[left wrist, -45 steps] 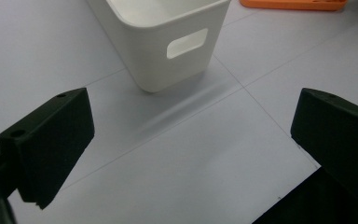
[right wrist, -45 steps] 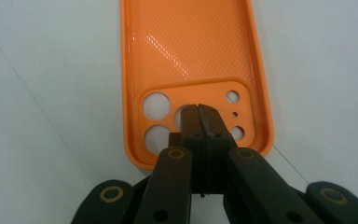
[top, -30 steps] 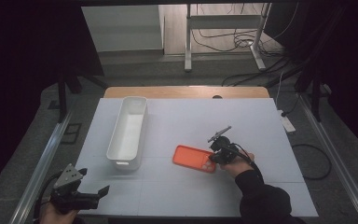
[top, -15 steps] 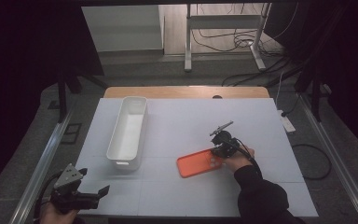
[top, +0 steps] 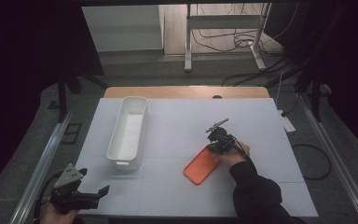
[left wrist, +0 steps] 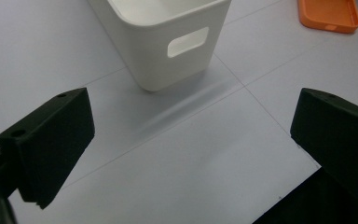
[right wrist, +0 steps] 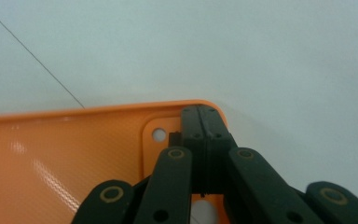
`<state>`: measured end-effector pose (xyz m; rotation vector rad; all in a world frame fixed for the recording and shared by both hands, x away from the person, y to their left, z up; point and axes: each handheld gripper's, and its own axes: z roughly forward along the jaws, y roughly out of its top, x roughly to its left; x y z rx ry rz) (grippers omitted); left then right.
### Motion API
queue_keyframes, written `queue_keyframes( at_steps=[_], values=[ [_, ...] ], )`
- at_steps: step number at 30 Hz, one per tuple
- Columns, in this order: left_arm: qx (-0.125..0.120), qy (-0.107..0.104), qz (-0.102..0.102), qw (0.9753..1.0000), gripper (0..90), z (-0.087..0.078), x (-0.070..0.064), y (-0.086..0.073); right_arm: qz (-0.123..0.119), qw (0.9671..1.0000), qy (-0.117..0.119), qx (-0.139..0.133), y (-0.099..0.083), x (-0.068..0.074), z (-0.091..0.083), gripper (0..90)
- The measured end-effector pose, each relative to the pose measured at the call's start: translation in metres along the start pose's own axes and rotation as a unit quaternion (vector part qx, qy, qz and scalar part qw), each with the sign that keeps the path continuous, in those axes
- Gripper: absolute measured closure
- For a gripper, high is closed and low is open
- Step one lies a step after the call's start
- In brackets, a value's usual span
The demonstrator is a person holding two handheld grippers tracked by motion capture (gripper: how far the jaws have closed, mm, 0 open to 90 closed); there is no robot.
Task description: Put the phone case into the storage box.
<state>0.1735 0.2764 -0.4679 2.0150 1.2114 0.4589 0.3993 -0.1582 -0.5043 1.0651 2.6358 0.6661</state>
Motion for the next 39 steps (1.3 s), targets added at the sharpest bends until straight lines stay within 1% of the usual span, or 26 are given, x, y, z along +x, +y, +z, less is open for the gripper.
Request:
queue_keyframes(
  at_steps=[4,8,10,13,15,16,18,22,23,26,27,29,31,39],
  values=[
    [-0.001,0.000,-0.001,1.0000,0.3,0.000,0.000,0.000,-0.009,1.0000,0.000,-0.003,0.004,0.003,0.002,89.1],
    [-0.001,0.000,0.000,1.0000,0.3,0.000,0.000,0.000,-0.009,0.9999,0.004,-0.007,0.003,0.003,-0.003,89.1],
    [0.000,0.000,0.000,1.0000,0.2,0.000,0.000,0.000,-0.013,0.9997,0.015,-0.015,0.001,0.004,-0.013,89.1],
    [-0.001,0.000,0.000,1.0000,0.3,0.000,0.000,0.000,-0.023,0.9991,0.028,-0.021,-0.004,0.010,-0.023,89.1],
    [-0.001,0.001,0.000,1.0000,0.3,0.000,0.000,0.000,-0.033,0.9987,0.035,-0.021,-0.007,0.014,-0.027,89.1],
    [-0.001,0.001,-0.001,1.0000,0.3,0.000,0.000,0.000,-0.033,0.9987,0.035,-0.021,-0.007,0.014,-0.027,89.1],
    [-0.001,0.002,-0.003,1.0000,0.3,0.000,0.000,0.000,-0.043,0.9979,0.046,-0.018,-0.013,0.021,-0.032,89.0],
    [-0.001,0.001,-0.003,1.0000,0.3,0.000,0.000,0.000,-0.043,0.9974,0.054,-0.018,-0.017,0.025,-0.035,88.9],
    [-0.001,0.001,-0.002,1.0000,0.2,0.000,0.000,0.000,-0.042,0.9968,0.065,-0.019,-0.021,0.030,-0.038,88.9],
    [-0.001,0.001,-0.002,1.0000,0.2,0.000,0.000,0.000,-0.038,0.9963,0.074,-0.018,-0.026,0.034,-0.040,89.0],
    [-0.001,0.001,-0.002,1.0000,0.3,0.000,0.000,0.000,-0.040,0.9959,0.079,-0.017,-0.028,0.036,-0.041,89.0],
    [-0.001,0.001,-0.001,1.0000,0.2,0.000,0.000,0.000,-0.041,0.9957,0.081,-0.015,-0.029,0.038,-0.041,89.0],
    [-0.001,0.001,-0.001,1.0000,0.2,0.000,0.000,0.000,-0.042,0.9951,0.088,-0.011,-0.034,0.043,-0.041,89.0],
    [-0.001,0.001,0.000,1.0000,0.2,0.000,0.000,0.000,-0.048,0.9941,0.097,0.006,-0.040,0.051,-0.035,89.0]
  ],
)
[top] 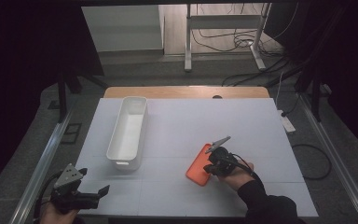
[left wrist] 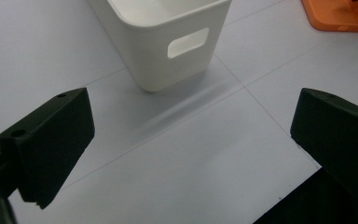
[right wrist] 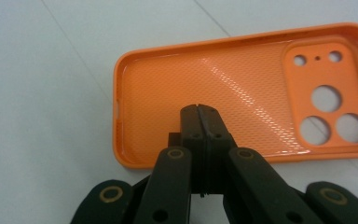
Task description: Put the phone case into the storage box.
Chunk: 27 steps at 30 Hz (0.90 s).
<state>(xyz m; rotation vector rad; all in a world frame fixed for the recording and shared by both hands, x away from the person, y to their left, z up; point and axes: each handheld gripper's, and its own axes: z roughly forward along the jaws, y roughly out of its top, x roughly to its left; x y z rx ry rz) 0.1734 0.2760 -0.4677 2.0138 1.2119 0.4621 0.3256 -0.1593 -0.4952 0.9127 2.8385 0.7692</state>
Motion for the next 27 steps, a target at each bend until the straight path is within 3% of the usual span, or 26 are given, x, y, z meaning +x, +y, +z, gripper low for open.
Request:
queue_keyframes(
  at_steps=[8,13,27],
  values=[
    [0.000,-0.001,0.000,1.0000,0.2,0.000,0.000,0.000,-0.011,0.9997,0.009,0.022,-0.003,0.003,0.007,89.0],
    [0.001,0.000,0.003,1.0000,0.2,0.000,-0.001,0.000,-0.001,0.9997,0.006,0.024,-0.008,-0.003,0.003,89.0],
    [0.001,-0.001,0.001,1.0000,0.2,0.001,0.000,0.000,0.025,0.9986,-0.036,0.031,-0.020,-0.026,-0.010,89.1]
  ],
)
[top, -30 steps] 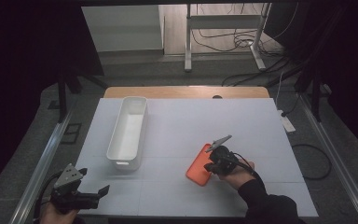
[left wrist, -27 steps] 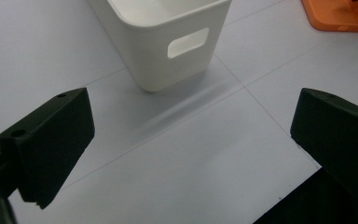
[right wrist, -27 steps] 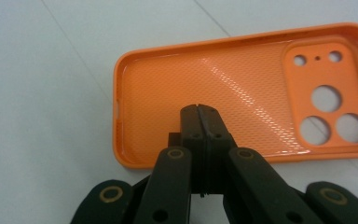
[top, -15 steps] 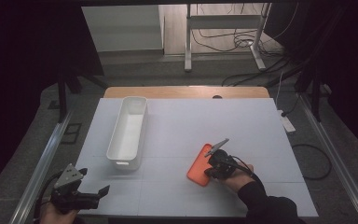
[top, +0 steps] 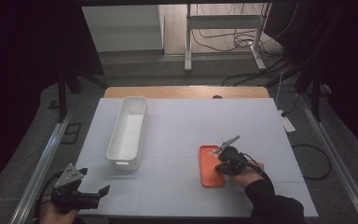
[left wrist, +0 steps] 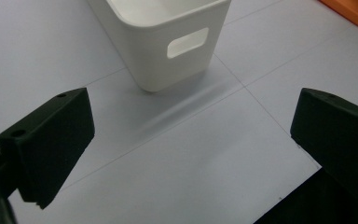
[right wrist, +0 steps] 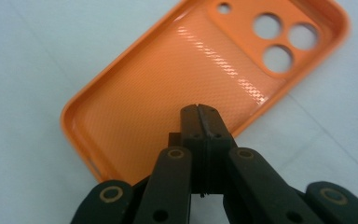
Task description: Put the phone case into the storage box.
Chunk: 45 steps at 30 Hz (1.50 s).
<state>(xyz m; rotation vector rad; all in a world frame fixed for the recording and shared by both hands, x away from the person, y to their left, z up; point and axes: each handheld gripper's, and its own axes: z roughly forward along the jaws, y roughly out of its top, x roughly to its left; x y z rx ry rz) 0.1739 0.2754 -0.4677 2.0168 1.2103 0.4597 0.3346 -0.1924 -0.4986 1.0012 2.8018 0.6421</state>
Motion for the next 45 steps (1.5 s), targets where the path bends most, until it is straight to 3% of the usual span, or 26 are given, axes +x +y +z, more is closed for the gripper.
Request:
queue_keyframes(
  at_steps=[24,29,34,40,45],
  values=[
    [0.000,-0.001,-0.002,1.0000,0.2,0.000,0.001,0.000,0.042,0.9980,-0.046,-0.006,-0.006,-0.037,-0.008,89.1],
    [0.000,-0.001,-0.002,1.0000,0.2,0.000,0.001,0.000,0.043,0.9982,-0.041,-0.011,-0.005,-0.035,-0.010,89.1],
    [0.000,0.000,-0.002,1.0000,0.2,0.000,0.001,0.000,0.043,0.9977,-0.037,-0.037,-0.004,-0.031,-0.020,89.0],
    [0.000,0.000,-0.002,1.0000,0.2,0.000,0.001,0.000,0.036,0.9958,-0.054,-0.064,-0.004,-0.024,-0.035,79.7],
    [0.000,0.000,-0.002,1.0000,0.2,0.000,0.001,0.000,0.047,0.9934,-0.060,-0.086,-0.008,-0.025,-0.046,66.6]
  ],
)
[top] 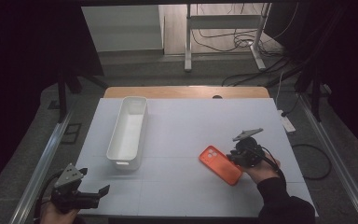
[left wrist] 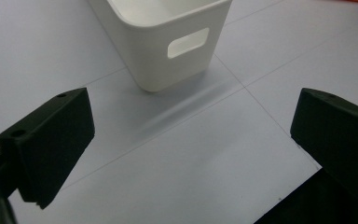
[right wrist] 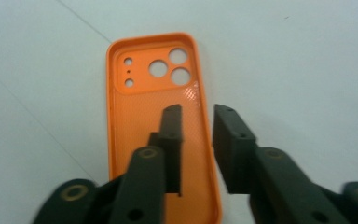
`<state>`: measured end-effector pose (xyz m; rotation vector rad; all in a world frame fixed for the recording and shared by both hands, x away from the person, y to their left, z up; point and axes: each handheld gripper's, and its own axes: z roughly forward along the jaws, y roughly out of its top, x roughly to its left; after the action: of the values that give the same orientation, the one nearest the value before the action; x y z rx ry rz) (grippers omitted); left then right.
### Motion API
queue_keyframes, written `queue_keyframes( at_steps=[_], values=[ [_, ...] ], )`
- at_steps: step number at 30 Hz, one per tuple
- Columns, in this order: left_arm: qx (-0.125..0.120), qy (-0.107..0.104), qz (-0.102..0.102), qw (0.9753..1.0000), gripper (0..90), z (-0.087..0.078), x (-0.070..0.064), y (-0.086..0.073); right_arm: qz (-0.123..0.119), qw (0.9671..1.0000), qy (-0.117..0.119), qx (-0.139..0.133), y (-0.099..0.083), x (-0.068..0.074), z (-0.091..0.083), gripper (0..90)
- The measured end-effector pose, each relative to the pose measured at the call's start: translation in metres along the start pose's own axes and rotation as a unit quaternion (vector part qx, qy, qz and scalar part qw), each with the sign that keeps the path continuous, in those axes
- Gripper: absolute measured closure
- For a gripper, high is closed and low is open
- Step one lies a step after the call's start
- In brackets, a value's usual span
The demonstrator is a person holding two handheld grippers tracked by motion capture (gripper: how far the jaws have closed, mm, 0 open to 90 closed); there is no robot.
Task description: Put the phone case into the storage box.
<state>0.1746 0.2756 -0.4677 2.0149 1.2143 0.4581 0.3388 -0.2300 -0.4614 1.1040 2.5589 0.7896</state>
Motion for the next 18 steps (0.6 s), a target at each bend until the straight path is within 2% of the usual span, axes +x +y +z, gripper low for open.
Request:
queue_keyframes(
  at_steps=[4,5,11,14,18],
  values=[
    [0.000,0.000,0.001,1.0000,0.3,0.000,0.000,0.000,0.008,0.9998,-0.009,-0.015,-0.003,-0.002,-0.009,54.3],
    [0.000,-0.001,0.001,1.0000,0.3,0.000,0.000,0.000,0.008,0.9998,-0.009,-0.015,-0.003,-0.002,-0.009,54.3],
    [0.001,-0.001,0.002,1.0000,0.3,0.000,0.000,0.000,0.024,0.9992,-0.017,-0.026,-0.008,-0.007,-0.017,31.5],
    [0.001,-0.001,0.002,1.0000,0.3,0.000,0.000,0.000,0.030,0.9990,-0.015,-0.031,-0.010,-0.008,-0.019,26.1],
    [0.001,0.000,0.002,1.0000,0.3,0.000,0.000,0.000,0.032,0.9988,-0.020,-0.033,-0.013,-0.009,-0.019,14.5]
  ],
)
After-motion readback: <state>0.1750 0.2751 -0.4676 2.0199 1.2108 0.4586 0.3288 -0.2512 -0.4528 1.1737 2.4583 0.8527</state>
